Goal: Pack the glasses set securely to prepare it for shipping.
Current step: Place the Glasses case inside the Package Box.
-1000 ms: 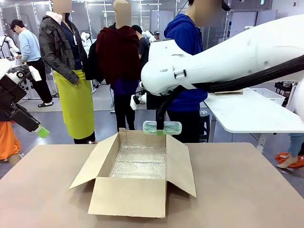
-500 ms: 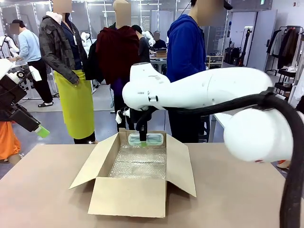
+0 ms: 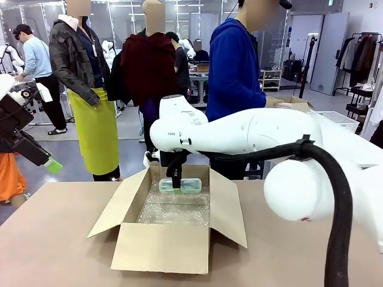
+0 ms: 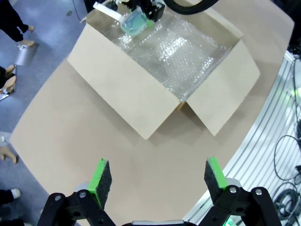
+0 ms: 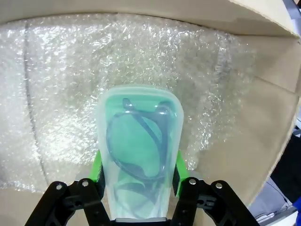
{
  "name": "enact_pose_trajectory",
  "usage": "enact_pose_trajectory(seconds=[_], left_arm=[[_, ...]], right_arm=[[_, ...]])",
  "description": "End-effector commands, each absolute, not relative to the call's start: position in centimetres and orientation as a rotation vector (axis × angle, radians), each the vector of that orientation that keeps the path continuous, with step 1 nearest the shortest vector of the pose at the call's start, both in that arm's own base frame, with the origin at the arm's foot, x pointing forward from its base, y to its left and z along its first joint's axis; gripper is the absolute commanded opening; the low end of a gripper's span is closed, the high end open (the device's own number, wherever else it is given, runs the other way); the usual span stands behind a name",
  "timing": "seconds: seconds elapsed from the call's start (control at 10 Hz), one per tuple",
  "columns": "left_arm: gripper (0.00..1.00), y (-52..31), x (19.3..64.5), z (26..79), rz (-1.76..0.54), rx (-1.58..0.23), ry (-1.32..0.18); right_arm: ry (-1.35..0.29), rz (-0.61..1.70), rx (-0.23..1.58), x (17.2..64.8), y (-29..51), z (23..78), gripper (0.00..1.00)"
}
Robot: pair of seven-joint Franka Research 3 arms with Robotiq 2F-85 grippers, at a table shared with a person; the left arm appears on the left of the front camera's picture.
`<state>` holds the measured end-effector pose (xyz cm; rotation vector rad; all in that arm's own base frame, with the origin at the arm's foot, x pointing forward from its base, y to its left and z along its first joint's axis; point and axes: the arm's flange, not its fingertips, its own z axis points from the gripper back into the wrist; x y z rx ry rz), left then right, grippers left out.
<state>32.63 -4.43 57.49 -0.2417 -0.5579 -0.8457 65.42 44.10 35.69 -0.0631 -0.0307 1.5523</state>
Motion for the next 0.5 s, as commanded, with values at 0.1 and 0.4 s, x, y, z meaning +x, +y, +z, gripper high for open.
enact_pose_trajectory(seconds=[0.1,0.4], left_arm=[[1.00,-4.23,32.61,57.71,-0.857,-0.249,-0.565],[1.00,-4.23,32.61,57.71,-0.857,-0.249,-0.565]], right_arm=[[0.025,1.565,-0.101,67.98,46.66,35.22,0.64],[0.007,1.564,-0.123,67.48,46.45,35.97,1.00]])
